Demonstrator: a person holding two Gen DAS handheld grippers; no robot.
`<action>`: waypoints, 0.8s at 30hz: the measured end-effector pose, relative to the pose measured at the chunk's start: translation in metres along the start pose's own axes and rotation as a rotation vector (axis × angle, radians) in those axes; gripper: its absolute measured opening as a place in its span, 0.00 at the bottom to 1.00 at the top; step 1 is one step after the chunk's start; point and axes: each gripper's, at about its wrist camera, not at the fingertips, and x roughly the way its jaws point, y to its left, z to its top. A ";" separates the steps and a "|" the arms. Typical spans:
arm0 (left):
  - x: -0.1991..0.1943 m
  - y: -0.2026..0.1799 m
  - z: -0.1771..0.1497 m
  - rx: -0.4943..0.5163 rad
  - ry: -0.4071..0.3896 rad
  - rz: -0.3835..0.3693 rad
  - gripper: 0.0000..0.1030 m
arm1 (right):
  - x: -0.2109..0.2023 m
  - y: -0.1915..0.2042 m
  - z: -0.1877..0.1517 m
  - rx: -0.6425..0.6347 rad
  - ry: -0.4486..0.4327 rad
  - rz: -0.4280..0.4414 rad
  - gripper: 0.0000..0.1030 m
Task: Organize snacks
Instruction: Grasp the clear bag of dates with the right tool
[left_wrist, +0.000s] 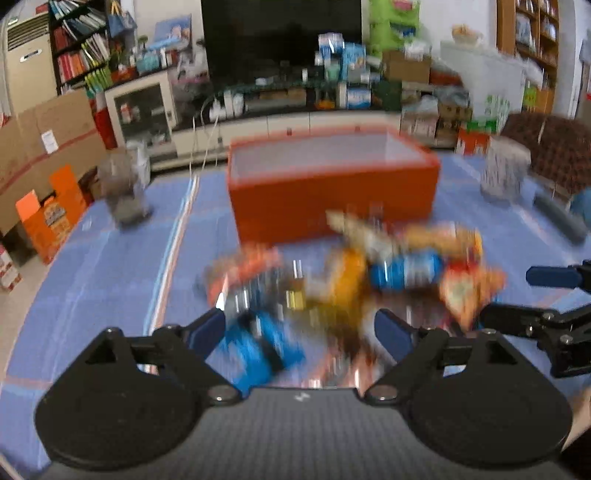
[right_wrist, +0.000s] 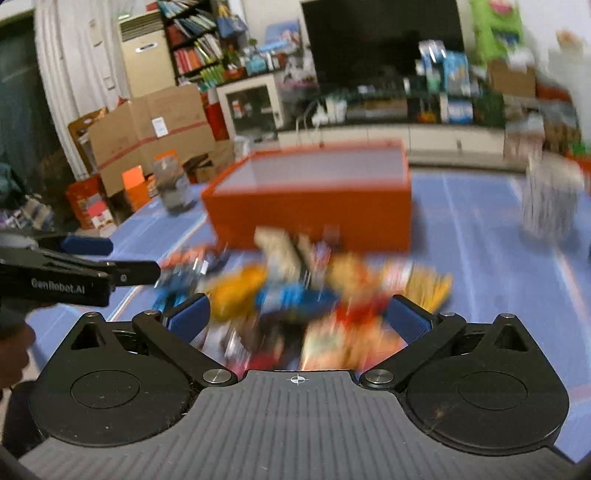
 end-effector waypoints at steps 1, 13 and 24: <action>0.001 -0.004 -0.010 0.017 0.014 0.018 0.85 | -0.001 0.001 -0.013 0.015 0.009 0.002 0.93; 0.017 -0.017 -0.042 0.049 0.093 0.144 0.85 | 0.003 -0.005 -0.044 0.077 0.040 -0.013 0.88; 0.023 0.018 -0.052 -0.058 0.158 0.210 0.85 | 0.037 0.042 -0.008 -0.106 0.021 -0.027 0.71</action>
